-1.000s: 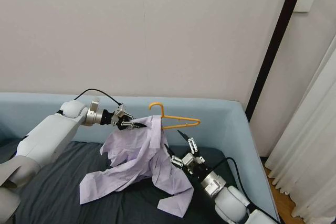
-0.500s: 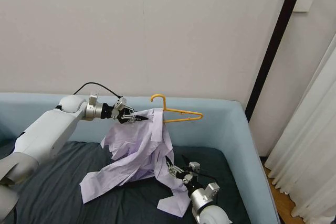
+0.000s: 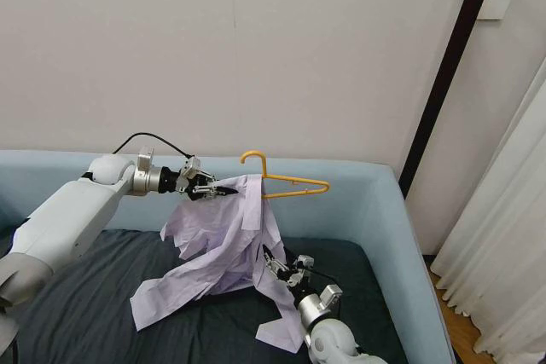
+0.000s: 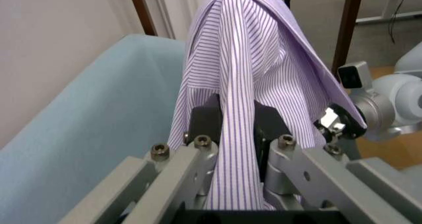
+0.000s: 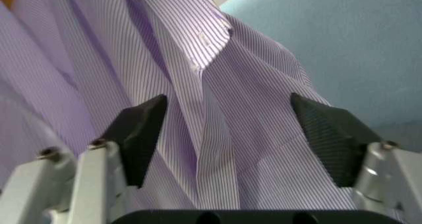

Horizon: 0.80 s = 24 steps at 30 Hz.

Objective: Pick up the clothes from the sofa and hang them on the clothes hanger.

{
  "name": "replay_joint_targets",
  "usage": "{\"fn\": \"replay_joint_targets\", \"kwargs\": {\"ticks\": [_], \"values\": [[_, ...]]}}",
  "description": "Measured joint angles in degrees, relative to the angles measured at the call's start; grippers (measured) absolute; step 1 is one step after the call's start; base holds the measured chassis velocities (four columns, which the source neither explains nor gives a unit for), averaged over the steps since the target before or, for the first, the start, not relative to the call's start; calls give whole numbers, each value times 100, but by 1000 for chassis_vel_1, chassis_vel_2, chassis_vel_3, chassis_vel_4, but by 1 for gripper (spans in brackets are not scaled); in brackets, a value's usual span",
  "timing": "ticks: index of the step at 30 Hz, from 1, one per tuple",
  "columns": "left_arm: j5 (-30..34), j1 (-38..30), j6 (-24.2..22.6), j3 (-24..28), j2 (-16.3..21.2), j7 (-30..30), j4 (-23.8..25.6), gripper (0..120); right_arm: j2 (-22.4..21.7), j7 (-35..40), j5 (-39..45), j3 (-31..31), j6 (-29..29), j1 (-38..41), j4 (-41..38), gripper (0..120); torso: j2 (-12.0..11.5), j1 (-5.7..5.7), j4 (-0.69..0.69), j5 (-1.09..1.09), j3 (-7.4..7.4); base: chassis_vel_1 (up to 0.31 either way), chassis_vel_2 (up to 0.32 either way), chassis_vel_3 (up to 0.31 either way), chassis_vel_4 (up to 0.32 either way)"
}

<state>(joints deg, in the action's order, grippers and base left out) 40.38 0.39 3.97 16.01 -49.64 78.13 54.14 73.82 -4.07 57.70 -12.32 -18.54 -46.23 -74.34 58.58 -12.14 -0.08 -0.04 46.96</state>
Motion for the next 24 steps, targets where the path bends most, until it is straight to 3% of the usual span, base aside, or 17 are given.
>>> {"fn": "replay_joint_targets", "kwargs": {"ticks": [4,9,13,15,19,24], "values": [[3,46,0,-23,55,4,36,8,78,-214,-74,118,-4,4,94,52,0,0,2,0,0,0,0,0,0],[12,47,9,-34,84,-6,26,8,-5,-324,-107,112,44,-49,33,39,0,0,1,-1,0,0,0,0,0],[24,46,28,-35,78,-25,9,8,-20,-352,-171,117,276,-129,-70,20,0,0,0,0,0,0,0,0,0],[25,46,30,-35,76,-28,9,8,-9,-352,-179,131,292,-135,-79,19,0,0,1,0,0,0,0,0,0],[27,45,33,-35,57,-42,-27,8,-93,-204,-238,207,317,-142,-178,0,0,0,1,0,0,0,0,0,0],[27,52,40,-61,26,-44,-63,8,-200,-92,-223,308,353,-157,-255,0,0,0,0,0,0,0,0,0,0]]}}
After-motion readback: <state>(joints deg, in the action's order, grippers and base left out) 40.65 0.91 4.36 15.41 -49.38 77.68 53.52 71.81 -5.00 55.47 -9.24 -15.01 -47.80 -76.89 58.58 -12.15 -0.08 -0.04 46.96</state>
